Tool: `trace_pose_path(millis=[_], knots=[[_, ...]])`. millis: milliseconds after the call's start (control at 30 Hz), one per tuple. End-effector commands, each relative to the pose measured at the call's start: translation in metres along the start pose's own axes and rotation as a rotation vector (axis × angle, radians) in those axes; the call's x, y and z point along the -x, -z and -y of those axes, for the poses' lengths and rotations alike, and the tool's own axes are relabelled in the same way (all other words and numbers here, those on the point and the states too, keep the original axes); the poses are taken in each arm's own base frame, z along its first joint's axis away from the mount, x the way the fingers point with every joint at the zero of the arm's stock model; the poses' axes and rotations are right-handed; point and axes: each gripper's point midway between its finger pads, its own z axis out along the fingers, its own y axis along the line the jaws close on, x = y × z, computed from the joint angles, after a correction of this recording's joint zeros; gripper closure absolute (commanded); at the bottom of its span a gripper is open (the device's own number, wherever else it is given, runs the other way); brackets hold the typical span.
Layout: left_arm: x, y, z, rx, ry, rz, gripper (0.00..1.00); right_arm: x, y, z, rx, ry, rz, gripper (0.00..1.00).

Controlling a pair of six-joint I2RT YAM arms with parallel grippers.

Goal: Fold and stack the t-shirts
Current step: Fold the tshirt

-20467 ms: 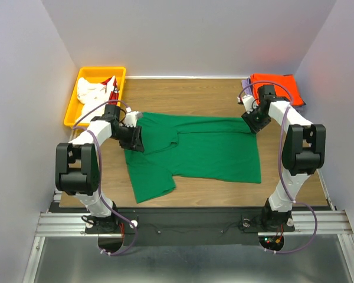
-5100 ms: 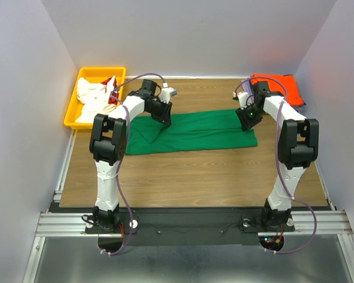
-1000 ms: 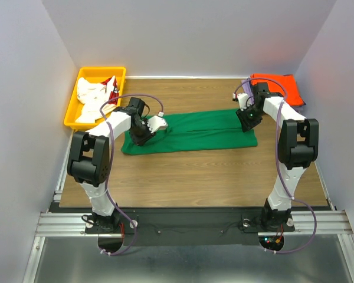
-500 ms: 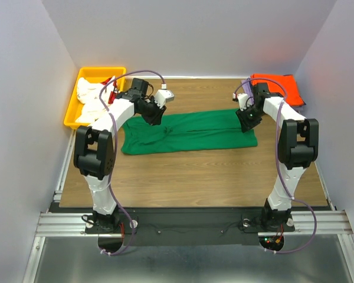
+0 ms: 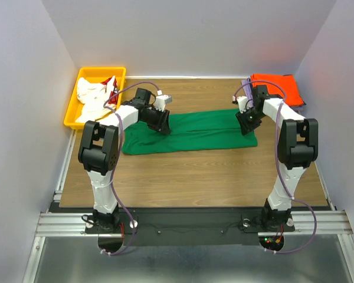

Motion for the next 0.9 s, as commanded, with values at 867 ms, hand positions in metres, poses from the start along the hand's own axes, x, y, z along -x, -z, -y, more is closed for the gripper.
trace_pose_path(millis=[867], knots=[[0.046,-0.020,-0.013,0.146,0.048,0.095,0.60,0.004,0.009,0.004,-0.019,0.020,0.031,0.66]])
